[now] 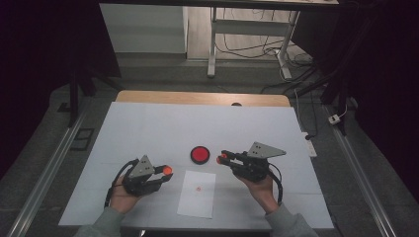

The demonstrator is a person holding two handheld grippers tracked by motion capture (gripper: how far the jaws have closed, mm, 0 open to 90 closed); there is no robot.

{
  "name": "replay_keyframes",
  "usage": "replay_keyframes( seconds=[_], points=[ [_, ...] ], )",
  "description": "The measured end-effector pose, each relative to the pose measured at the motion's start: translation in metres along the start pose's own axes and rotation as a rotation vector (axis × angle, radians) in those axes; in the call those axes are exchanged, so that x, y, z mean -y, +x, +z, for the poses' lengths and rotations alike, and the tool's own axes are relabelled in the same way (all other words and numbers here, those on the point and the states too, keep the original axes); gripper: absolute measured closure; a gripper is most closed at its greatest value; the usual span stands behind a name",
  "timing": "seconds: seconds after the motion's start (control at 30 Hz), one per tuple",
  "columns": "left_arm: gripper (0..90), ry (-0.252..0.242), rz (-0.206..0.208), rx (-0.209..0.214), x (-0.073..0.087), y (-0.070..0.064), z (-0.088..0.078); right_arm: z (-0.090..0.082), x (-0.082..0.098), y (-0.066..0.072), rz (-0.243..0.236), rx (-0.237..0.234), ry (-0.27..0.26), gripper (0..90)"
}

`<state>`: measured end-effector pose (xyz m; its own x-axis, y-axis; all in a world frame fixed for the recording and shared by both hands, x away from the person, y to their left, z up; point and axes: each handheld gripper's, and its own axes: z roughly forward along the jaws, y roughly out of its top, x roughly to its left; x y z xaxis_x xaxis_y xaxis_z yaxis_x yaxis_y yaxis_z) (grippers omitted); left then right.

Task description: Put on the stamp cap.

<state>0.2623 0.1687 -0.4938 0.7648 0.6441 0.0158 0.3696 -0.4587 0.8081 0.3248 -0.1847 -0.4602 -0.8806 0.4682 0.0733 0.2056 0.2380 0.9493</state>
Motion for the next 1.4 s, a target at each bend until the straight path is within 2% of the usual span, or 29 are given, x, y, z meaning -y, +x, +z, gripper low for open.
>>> replay_keyframes(
  seconds=[0.27, 0.8, 1.4],
  points=[
    [64.5, 0.001, 0.009, 0.022, -0.006, -0.004, 0.008, 0.000, 0.000, 0.001, 0.000, 0.000, -0.001, 71.9],
    [64.5, 0.002, 0.032, 0.040, -0.021, -0.008, 0.023, -0.001, -0.001, 0.000, 0.001, -0.002, -0.007, 71.9],
    [64.5, 0.015, 0.061, 0.089, -0.040, -0.019, 0.052, -0.002, -0.002, 0.001, 0.002, -0.001, -0.009, 71.9]
  ],
)
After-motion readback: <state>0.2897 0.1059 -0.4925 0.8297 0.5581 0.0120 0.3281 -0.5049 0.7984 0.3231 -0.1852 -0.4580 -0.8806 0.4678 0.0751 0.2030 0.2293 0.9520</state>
